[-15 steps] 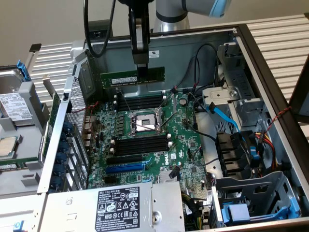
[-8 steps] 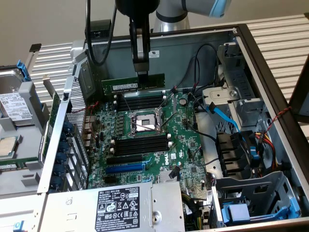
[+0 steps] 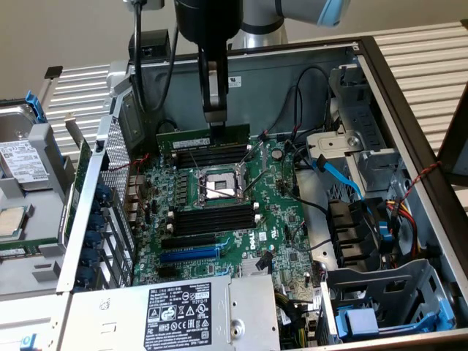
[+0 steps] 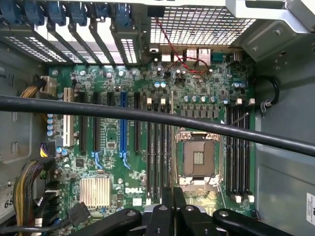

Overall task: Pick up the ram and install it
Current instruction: 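Insert the ram into the slot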

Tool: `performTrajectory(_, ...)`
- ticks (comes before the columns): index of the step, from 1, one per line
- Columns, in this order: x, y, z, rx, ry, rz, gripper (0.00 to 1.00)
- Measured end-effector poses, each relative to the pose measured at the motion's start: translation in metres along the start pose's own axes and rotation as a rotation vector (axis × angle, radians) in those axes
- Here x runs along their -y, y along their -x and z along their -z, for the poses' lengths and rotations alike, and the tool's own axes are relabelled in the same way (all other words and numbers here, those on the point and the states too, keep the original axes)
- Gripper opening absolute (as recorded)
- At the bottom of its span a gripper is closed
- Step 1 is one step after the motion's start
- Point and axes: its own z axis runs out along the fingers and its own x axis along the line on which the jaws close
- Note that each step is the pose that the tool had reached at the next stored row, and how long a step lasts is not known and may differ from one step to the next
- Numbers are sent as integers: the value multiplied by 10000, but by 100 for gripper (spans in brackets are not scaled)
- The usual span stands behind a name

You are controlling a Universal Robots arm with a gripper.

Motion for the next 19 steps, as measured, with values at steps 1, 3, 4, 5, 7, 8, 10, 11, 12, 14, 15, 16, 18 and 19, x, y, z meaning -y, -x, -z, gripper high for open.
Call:
performTrajectory(1, 1, -8, -18, 1, -1, 0, 12)
performTrajectory(3, 1, -20, -55, 2, -3, 0, 12)
performTrajectory(4, 2, -23, -73, 1, -3, -1, 12)
performTrajectory(5, 2, -26, -91, 1, -2, -1, 12)
performTrajectory(7, 3, -32, -126, 0, -2, 0, 12)
performTrajectory(8, 3, -35, -143, 0, -3, 0, 12)
performTrajectory(10, 5, -41, -180, 0, -2, 0, 12)
performTrajectory(11, 5, -43, -198, 0, -2, 0, 12)
performTrajectory(12, 5, -46, -216, 0, -3, 0, 12)
performTrajectory(14, 6, -52, -253, 1, -3, 0, 12)
performTrajectory(15, 9, -56, -270, 2, -3, 1, 12)
performTrajectory(16, 11, -61, -288, 1, -2, 1, 12)
performTrajectory(18, 14, -72, -323, -1, -2, 0, 12)
performTrajectory(19, 16, -78, -342, -1, -2, -1, 12)
